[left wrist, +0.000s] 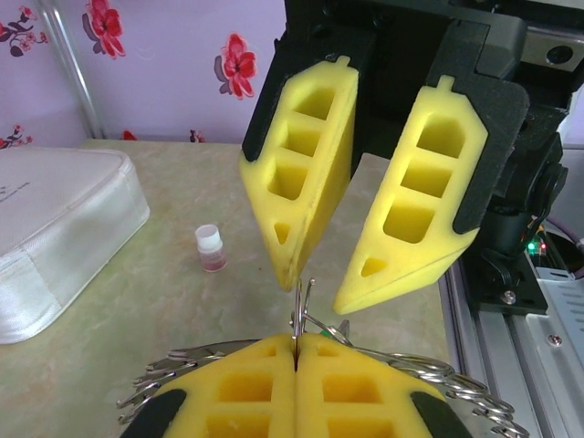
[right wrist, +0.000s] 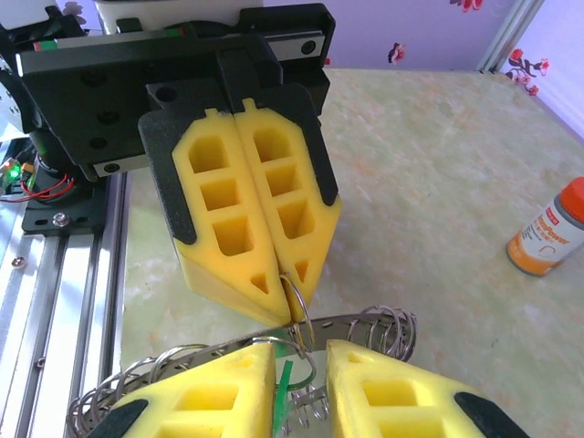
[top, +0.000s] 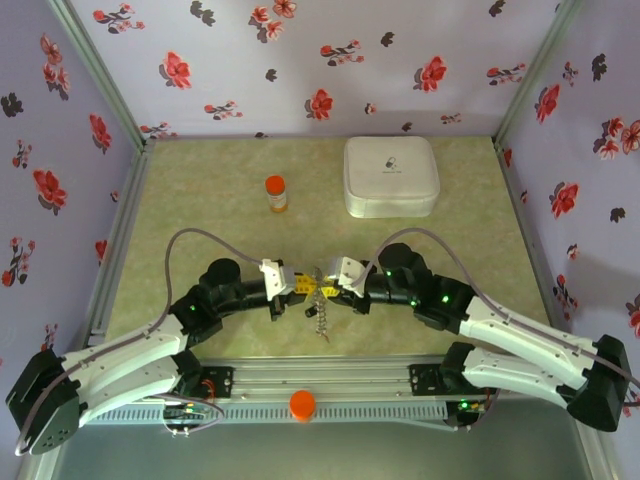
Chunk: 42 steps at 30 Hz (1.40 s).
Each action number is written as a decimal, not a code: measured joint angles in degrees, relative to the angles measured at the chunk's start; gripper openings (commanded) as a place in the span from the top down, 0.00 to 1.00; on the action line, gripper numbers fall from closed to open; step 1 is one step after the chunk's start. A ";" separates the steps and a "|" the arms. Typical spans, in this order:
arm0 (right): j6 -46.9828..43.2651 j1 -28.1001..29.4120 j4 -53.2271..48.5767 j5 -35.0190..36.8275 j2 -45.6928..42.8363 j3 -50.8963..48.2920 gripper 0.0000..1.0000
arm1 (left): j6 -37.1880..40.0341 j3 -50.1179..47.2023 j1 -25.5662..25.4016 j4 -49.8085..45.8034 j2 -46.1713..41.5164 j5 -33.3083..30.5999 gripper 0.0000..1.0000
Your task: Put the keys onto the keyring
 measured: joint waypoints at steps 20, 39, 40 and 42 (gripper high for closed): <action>-1.40 -0.17 -1.68 -1.66 2.45 1.49 1.00 | 0.07 -0.04 -0.22 -0.11 1.51 0.61 0.91; -7.98 0.39 -17.68 -0.04 10.93 12.87 1.00 | 4.96 5.57 -1.25 -11.45 4.04 -3.91 1.00; -7.98 0.37 -17.81 0.13 10.97 12.87 1.00 | 5.27 5.57 -1.27 -11.91 4.13 -3.72 1.00; -7.93 0.44 -17.90 0.13 11.02 12.87 1.00 | 5.77 5.73 -1.40 -12.37 4.17 -3.52 1.00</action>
